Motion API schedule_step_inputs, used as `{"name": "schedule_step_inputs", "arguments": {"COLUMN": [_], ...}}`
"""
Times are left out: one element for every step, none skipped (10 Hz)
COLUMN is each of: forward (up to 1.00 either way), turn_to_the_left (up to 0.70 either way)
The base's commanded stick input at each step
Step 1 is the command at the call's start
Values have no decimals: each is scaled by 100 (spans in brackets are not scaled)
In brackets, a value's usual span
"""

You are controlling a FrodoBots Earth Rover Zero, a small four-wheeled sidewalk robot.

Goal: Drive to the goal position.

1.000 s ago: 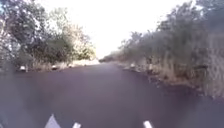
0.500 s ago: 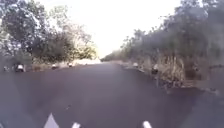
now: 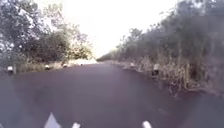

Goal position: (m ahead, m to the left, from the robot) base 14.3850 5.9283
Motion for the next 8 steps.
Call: {"name": "schedule_step_inputs", "arguments": {"forward": [85, 85, 85, 85, 85, 85, 85, 85], "turn_to_the_left": [-34, -34, -34, -34, -34, 0, 0, 0]}}
